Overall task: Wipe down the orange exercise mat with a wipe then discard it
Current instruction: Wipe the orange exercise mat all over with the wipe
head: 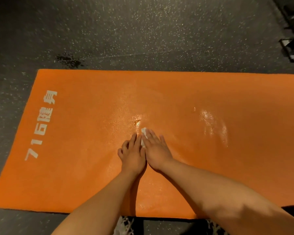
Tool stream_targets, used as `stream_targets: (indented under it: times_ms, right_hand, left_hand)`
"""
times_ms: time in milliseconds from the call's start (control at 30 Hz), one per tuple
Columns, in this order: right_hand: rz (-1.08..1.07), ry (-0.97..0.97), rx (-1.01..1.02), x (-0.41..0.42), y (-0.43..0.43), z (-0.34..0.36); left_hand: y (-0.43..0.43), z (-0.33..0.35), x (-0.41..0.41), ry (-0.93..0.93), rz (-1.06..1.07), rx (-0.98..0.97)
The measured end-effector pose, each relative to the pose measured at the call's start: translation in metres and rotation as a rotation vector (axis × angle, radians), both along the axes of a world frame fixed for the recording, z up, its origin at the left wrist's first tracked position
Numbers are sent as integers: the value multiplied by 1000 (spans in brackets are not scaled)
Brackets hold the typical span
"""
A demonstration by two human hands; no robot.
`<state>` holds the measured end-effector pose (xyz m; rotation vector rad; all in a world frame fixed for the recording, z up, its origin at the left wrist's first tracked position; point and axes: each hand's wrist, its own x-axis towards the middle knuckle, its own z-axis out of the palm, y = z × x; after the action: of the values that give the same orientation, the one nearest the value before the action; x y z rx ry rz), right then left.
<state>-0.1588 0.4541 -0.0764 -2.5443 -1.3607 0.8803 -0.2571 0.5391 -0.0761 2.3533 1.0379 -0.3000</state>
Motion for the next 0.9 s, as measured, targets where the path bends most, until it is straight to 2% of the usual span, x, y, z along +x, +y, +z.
stream_targets:
  times_ms: [67, 167, 200, 300, 400, 567, 700, 767, 900]
  right_hand:
    - [21, -69, 4, 19, 1, -6]
    - [-212, -132, -73, 34, 4, -6]
    - [-226, -114, -67, 29, 8, -3]
    - [-36, -31, 36, 1, 17, -4]
    - [78, -78, 64, 10, 15, -12]
    - [-131, -99, 11, 24, 24, -6]
    - [146, -22, 101, 2, 22, -8]
    - [195, -63, 119, 15, 23, -9]
    - [-94, -64, 16, 41, 40, -1]
  left_hand:
    - [1, -1, -3, -36, 31, -12]
    - [-1, -2, -2, -30, 51, -9]
    - [-2, -2, -2, -28, 57, -8]
    - [3, 0, 1, -48, 80, 15]
    - [18, 2, 3, -45, 69, 34]
    - [22, 1, 1, 39, 94, 55]
    - [17, 0, 1, 11, 143, 14]
    - [18, 0, 1, 5, 150, 9]
    - [22, -3, 1, 18, 148, -24]
